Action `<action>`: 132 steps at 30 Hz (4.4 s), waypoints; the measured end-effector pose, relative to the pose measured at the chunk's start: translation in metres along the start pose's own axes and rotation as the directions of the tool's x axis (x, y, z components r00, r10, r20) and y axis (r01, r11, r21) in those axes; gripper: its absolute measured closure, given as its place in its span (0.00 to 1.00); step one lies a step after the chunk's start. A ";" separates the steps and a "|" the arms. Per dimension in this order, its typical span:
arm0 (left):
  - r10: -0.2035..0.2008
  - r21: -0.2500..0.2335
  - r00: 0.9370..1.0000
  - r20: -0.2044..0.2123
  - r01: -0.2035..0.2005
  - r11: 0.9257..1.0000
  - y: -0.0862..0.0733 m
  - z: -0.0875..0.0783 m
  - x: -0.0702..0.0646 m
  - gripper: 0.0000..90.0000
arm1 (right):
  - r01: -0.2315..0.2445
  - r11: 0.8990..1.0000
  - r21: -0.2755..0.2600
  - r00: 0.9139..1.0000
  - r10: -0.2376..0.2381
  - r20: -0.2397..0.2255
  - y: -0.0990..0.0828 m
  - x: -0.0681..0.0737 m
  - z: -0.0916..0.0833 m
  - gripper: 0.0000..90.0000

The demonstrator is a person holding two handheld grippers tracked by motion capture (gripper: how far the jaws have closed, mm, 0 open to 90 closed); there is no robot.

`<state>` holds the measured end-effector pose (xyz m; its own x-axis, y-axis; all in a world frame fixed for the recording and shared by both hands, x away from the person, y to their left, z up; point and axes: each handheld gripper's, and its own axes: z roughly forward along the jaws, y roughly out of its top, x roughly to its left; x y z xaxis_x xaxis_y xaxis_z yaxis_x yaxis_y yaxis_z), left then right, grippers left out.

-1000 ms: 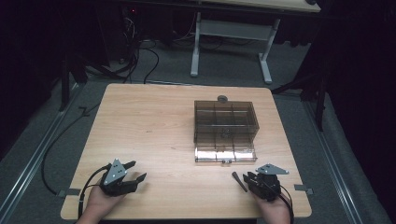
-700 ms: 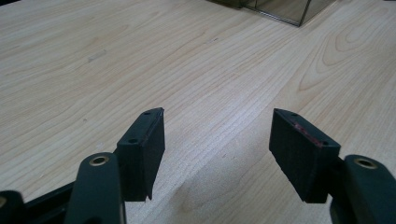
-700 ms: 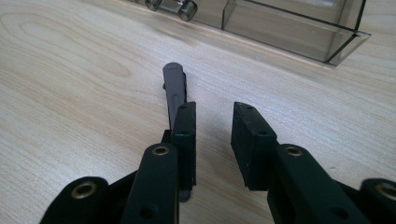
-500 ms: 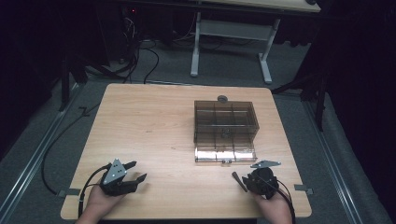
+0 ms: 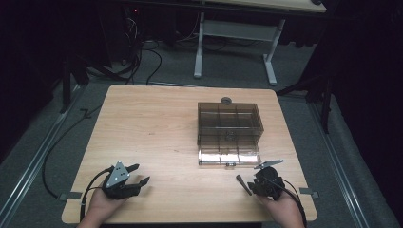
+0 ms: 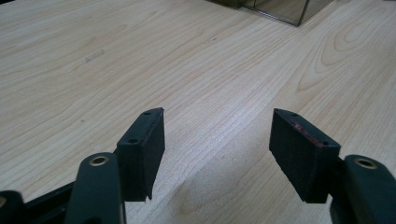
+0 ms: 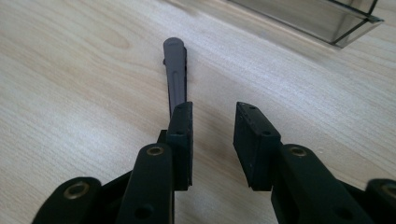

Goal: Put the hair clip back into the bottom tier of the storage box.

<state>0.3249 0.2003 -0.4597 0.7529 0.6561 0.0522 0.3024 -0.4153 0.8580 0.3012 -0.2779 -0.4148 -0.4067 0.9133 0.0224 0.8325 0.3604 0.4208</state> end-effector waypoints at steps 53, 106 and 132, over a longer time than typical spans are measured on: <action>-0.005 -0.006 1.000 0.008 0.005 1.000 0.000 0.000 0.001 0.40 | 0.170 0.928 0.331 0.985 -0.159 -0.062 0.060 0.019 0.024 0.78; -0.007 -0.010 1.000 0.010 0.007 1.000 0.000 0.000 0.001 0.40 | 0.183 0.909 0.374 0.983 -0.163 -0.084 0.072 0.022 0.024 0.89; -0.004 -0.005 1.000 0.012 0.004 1.000 0.000 0.000 0.000 0.40 | 0.201 0.917 0.345 0.980 -0.184 -0.081 0.088 0.018 0.009 0.89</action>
<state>0.3252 0.2002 -0.4596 0.7584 0.6504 0.0429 0.3022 -0.4092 0.8609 0.3706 -0.2283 -0.3850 -0.5822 0.8129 0.0175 0.8113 0.5794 0.0775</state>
